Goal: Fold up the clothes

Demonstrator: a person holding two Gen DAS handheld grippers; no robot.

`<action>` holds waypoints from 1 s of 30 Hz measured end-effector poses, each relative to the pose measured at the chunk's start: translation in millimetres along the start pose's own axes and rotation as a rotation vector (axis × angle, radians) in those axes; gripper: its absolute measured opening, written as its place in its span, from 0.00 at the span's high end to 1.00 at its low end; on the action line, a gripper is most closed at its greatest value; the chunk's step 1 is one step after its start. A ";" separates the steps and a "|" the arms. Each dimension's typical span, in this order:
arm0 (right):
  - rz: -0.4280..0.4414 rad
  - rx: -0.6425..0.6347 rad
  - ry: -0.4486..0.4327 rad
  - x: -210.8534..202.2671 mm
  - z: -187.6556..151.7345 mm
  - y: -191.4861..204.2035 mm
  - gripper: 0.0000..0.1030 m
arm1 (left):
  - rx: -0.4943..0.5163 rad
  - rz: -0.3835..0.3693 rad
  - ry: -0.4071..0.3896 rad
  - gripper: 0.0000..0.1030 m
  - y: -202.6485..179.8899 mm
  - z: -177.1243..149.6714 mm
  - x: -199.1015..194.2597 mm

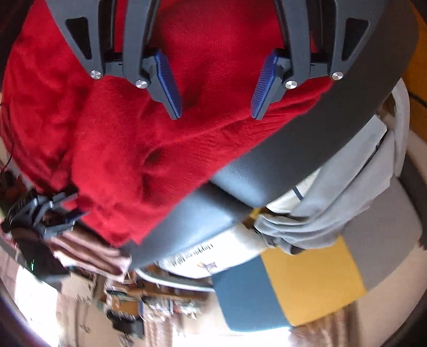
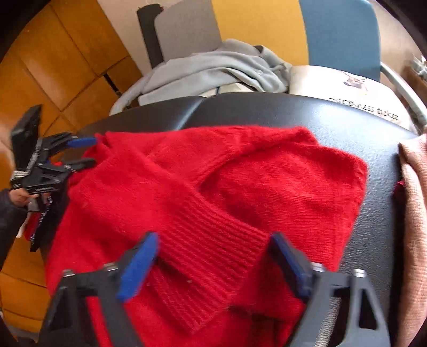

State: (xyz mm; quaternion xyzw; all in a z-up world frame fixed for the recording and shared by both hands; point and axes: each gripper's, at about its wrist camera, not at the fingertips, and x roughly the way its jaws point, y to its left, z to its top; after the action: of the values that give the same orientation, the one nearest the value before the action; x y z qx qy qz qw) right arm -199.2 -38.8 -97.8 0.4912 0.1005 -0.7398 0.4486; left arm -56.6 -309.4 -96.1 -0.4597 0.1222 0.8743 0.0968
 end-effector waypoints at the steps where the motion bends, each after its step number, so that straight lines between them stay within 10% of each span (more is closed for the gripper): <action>1: -0.002 0.006 0.001 1.3 -1.0 -1.1 0.41 | 0.015 -0.001 0.014 0.45 -0.5 -0.5 6.1; 3: -0.006 0.019 0.002 3.8 -3.1 -3.4 0.59 | 0.034 0.001 0.017 0.44 -1.8 0.3 9.8; 7: 0.020 0.046 0.009 9.0 -8.9 -10.4 0.61 | 0.064 -0.011 0.014 0.44 -4.7 3.1 12.5; 13: 0.138 0.061 -0.004 15.0 -14.1 -8.5 0.14 | -0.073 -0.076 0.046 0.52 10.0 1.0 20.6; 16: 0.089 -0.018 0.004 22.0 -16.4 10.1 0.03 | -0.103 -0.058 0.028 0.85 6.3 -3.5 14.1; 22: -0.076 -0.059 -0.034 11.3 -24.9 36.0 0.68 | -0.223 -0.058 -0.064 0.96 5.9 -19.0 -9.9; 30: -0.162 -0.198 -0.112 -23.2 -27.6 71.0 0.74 | -0.380 -0.071 -0.234 0.97 25.9 -21.5 -55.5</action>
State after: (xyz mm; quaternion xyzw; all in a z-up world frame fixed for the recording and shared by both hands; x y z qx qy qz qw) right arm -124.9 -50.4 -71.9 0.3928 0.1872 -0.7864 0.4385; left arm -16.1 -343.7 -58.8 -0.3694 -0.0733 0.9249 0.0527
